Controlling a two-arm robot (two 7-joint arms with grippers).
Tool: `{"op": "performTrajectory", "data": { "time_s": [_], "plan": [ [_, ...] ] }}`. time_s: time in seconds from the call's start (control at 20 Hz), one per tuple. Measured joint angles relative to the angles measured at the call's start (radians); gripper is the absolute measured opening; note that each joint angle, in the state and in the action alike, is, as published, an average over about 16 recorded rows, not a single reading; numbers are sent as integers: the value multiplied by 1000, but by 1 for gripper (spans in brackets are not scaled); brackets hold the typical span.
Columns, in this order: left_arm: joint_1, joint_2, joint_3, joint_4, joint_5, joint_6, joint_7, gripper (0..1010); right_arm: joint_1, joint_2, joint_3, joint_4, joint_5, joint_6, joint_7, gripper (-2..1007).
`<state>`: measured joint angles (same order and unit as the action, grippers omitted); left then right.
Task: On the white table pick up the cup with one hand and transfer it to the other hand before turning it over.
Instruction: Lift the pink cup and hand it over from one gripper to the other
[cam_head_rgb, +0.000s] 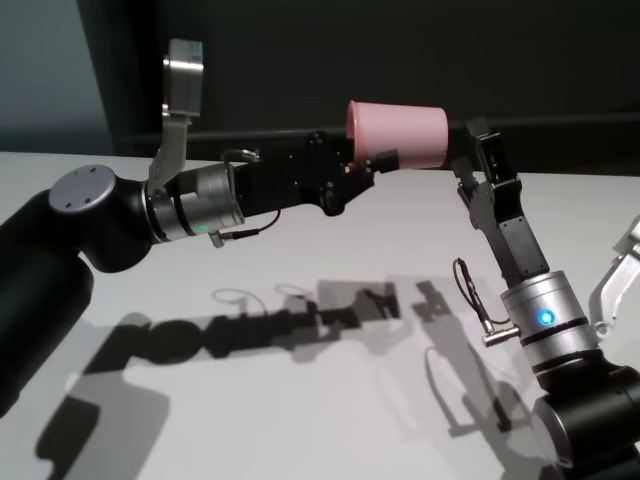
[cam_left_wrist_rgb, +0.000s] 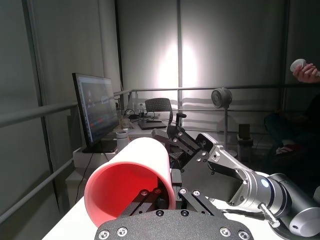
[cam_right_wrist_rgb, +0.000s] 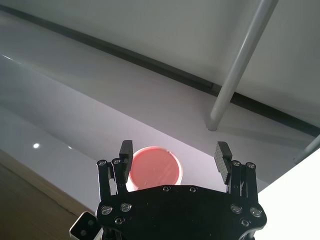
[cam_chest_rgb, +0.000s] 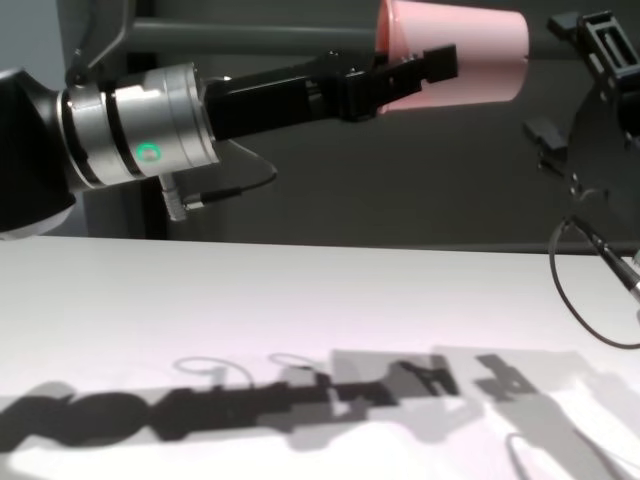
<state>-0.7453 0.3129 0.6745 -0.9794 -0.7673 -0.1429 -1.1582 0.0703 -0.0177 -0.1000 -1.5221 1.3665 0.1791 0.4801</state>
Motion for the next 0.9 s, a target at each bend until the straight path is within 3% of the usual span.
{"op": "performTrajectory", "data": {
  "time_s": [0.9],
  "plan": [
    [0, 0, 0, 0, 0, 0, 0, 47, 24, -1, -59, 22, 66, 6, 26, 1002]
  ]
}}
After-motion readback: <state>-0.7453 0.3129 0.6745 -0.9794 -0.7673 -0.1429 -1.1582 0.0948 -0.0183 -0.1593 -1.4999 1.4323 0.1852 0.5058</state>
